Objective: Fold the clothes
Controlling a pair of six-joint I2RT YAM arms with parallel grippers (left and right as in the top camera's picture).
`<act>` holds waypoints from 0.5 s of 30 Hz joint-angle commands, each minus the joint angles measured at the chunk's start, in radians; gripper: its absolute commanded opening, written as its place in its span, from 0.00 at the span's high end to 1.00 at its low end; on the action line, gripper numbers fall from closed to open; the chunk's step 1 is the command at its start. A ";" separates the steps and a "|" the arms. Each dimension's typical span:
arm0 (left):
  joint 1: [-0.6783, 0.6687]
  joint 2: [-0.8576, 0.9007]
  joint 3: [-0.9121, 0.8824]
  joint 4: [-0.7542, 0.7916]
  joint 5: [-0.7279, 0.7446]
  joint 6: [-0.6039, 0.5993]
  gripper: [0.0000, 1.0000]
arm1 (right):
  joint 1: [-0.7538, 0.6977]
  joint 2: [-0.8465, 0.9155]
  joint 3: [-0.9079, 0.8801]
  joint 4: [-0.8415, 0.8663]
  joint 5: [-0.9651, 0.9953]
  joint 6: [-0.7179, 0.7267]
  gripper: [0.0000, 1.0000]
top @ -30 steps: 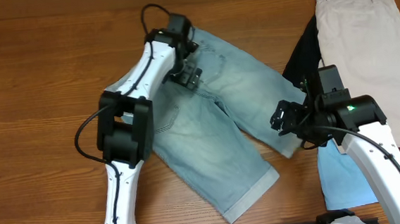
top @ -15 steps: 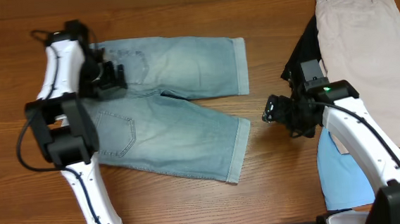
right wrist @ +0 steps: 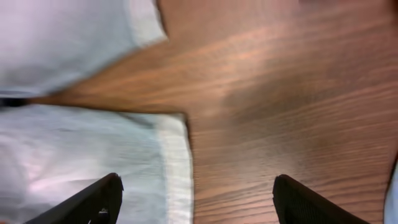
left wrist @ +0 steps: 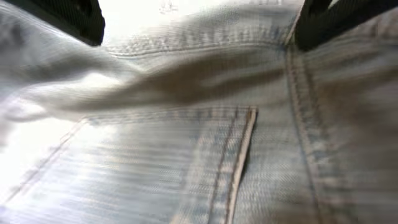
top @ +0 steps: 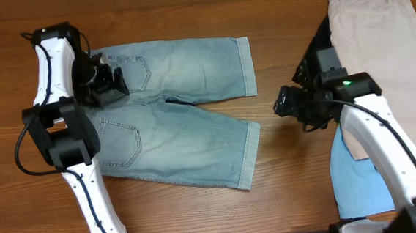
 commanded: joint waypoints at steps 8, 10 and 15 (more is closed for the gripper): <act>-0.026 -0.268 0.263 -0.135 -0.122 -0.204 0.00 | 0.055 -0.307 0.089 -0.117 0.008 0.130 0.27; -0.034 -0.325 0.263 -0.135 -0.127 -0.229 0.00 | 0.079 -0.335 0.089 -0.134 0.009 0.154 0.26; -0.079 -0.454 0.254 -0.135 -0.166 -0.240 0.00 | 0.167 -0.359 0.089 -0.188 0.064 0.242 0.25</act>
